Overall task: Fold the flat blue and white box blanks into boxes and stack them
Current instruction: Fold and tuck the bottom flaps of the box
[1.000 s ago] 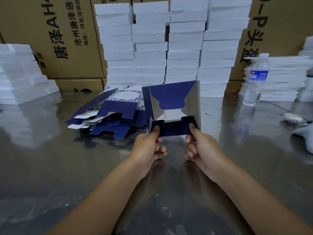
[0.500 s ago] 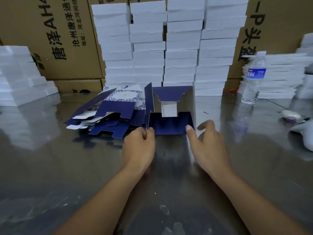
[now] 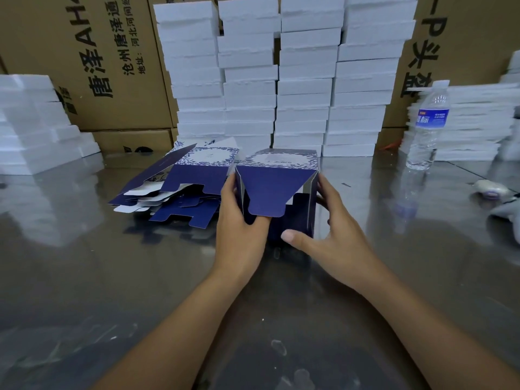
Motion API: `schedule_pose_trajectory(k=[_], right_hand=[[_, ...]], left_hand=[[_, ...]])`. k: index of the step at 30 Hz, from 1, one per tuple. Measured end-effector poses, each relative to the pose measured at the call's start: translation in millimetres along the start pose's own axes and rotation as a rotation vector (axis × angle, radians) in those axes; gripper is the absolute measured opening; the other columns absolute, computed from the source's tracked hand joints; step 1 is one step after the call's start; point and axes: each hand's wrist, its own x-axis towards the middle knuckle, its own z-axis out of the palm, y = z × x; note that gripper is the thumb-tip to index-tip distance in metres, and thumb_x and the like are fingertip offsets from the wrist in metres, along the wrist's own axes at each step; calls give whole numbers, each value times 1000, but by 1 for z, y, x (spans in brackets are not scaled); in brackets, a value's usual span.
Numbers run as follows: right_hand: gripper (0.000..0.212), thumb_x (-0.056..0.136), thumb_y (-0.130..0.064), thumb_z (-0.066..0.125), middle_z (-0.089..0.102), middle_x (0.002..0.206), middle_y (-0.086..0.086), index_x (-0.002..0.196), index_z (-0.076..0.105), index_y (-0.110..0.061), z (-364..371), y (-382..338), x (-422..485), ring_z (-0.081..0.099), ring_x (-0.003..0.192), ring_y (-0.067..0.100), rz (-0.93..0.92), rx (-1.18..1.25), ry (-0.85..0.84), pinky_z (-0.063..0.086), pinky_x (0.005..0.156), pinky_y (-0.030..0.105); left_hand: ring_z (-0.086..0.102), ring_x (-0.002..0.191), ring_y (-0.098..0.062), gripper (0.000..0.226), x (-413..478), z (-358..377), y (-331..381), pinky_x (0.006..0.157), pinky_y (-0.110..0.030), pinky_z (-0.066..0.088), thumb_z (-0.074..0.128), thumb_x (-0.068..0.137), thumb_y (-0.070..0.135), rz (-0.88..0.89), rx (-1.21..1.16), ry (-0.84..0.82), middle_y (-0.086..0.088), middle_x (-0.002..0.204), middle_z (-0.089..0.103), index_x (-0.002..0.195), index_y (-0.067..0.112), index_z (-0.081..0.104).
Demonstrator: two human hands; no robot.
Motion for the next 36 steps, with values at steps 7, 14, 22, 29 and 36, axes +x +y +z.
schedule_pose_trajectory(k=[7,14,22,29,36], right_hand=[[54,80,-60,40,49,117,-33,127,41,-35,-1,-4,0,46,109,-19,-8,152,138,35,86,-1],[49,68,-59,54,55,111,-28,112,41,-42,-4,-5,2,50,104,-14,0,109,177,37,76,-3],[33,82,-30,69,56,104,-21,104,44,-32,-3,8,3,54,99,-5,-46,-59,347,43,73,10],[33,85,-49,48,42,69,-6,69,30,-27,-4,2,1,45,66,8,-96,-243,464,40,54,30],[33,93,-31,47,38,49,-5,65,33,-23,-7,1,1,33,48,14,-97,-321,466,27,46,33]], left_hand=[[53,109,1,58,1,-3,7,90,-23,43,65,74,53,-81,-161,69,14,120,54,121,34,37],[47,124,-9,53,-4,-6,18,101,-27,41,64,67,67,-19,-182,44,11,130,50,108,58,32],[55,104,-27,31,-8,0,20,93,-51,45,56,65,69,45,-82,-10,-8,116,54,90,55,44],[55,97,-43,31,-8,1,21,85,-60,45,57,66,71,43,-102,-17,-18,113,52,87,51,47],[55,100,-35,29,-9,1,22,90,-51,45,56,66,69,69,-75,-50,-14,116,52,87,52,46]])
